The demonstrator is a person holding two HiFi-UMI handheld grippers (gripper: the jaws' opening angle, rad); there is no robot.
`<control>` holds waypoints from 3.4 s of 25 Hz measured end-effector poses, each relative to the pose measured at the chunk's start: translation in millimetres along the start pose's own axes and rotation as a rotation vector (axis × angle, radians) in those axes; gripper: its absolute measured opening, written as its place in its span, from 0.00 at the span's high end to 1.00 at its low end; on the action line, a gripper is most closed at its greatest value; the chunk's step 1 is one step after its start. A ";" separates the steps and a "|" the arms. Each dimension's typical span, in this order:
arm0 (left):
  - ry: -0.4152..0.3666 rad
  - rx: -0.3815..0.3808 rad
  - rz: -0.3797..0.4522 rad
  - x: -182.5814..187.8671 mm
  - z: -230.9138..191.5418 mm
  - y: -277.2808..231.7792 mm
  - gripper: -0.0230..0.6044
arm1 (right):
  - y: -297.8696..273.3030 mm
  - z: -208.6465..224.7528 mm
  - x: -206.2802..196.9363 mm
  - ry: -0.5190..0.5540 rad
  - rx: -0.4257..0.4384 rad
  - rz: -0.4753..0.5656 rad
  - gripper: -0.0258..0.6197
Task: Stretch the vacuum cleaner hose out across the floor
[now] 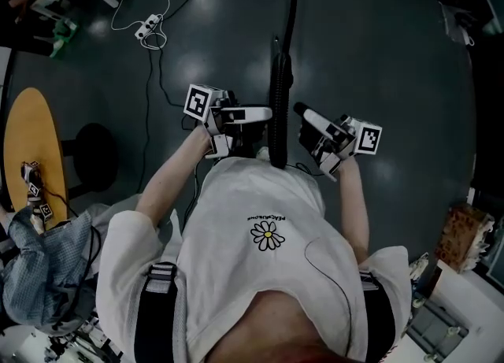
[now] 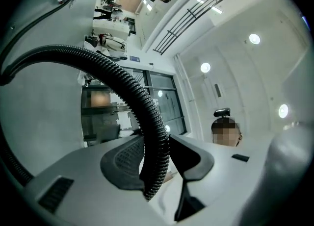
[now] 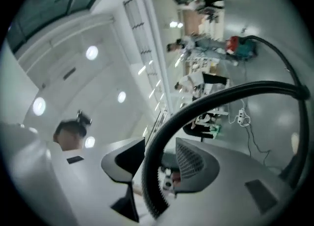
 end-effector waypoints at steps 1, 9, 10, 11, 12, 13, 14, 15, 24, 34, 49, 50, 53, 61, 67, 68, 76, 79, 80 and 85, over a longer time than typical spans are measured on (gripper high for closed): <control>-0.002 -0.003 -0.017 -3.2 -0.2 0.2 0.69 | 7.4 17.7 21.2 -0.097 -0.057 0.109 0.66; -0.125 0.025 -0.208 -12.6 8.1 -22.5 0.70 | -26.8 88.4 81.7 -0.604 -0.281 0.184 0.66; -0.139 0.028 -0.223 -11.2 8.8 -23.1 0.70 | -37.3 91.3 86.0 -0.619 -0.296 0.153 0.66; -0.146 0.029 -0.233 -12.2 9.3 -23.0 0.70 | -44.0 94.2 86.7 -0.643 -0.306 0.127 0.66; -0.149 0.029 -0.242 -15.5 10.2 -22.6 0.70 | -47.4 95.3 83.8 -0.679 -0.309 0.111 0.66; -0.151 0.028 -0.255 -19.0 11.9 -22.8 0.70 | -51.0 92.2 79.3 -0.720 -0.306 0.104 0.66; -0.157 0.028 -0.273 -19.9 14.2 -24.0 0.70 | -57.2 85.4 76.5 -0.755 -0.293 0.098 0.66; -0.165 0.027 -0.295 -17.6 16.8 -26.5 0.70 | -65.1 78.3 77.0 -0.776 -0.270 0.086 0.66; -0.226 0.110 -0.324 17.7 25.4 -16.3 0.70 | -122.0 71.1 99.4 -0.661 -0.183 0.025 0.66; -0.234 0.219 -0.037 33.7 9.8 28.5 0.65 | -145.5 2.2 113.8 -0.042 0.028 -0.135 0.66; -0.201 0.074 0.343 85.1 48.0 6.7 0.65 | -122.3 -42.1 33.3 0.312 0.001 -0.460 0.66; -0.199 0.116 0.314 82.1 44.0 7.0 0.65 | -118.7 -43.7 28.3 0.310 0.008 -0.451 0.66; -0.160 0.182 0.256 73.8 33.9 7.5 0.64 | -112.3 -50.5 11.9 0.303 0.047 -0.442 0.66; -0.120 0.127 0.231 71.0 38.8 -17.2 0.45 | -105.5 -55.6 -28.1 0.379 0.078 -0.569 0.66; 0.046 0.051 0.210 26.3 45.1 -35.9 0.45 | -80.8 -96.9 -46.8 0.377 0.109 -0.561 0.66; 0.089 0.018 0.208 21.2 51.4 -43.6 0.45 | -81.9 -107.2 -46.6 0.372 0.123 -0.553 0.66; 0.027 -0.015 0.159 17.5 59.7 -53.1 0.45 | -78.4 -109.0 -65.6 0.369 0.126 -0.545 0.66; 0.040 -0.038 0.217 19.9 50.6 -50.8 0.45 | -76.5 -98.3 -62.8 0.360 0.095 -0.511 0.66; 0.043 -0.041 0.235 21.3 46.6 -47.7 0.46 | -76.1 -93.2 -62.5 0.359 0.089 -0.497 0.66; 0.018 -0.051 0.240 22.8 41.5 -36.2 0.48 | -68.4 -75.2 -65.2 0.336 0.167 -0.399 0.66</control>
Point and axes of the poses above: the fingertips, and each gripper's own axes: y backward along the fingers, z to its right, x out of its top, the point moved 5 cm from there along y, backward along the fingers, and after that the axes turned 9 degrees about z, right-handed, at the moved point
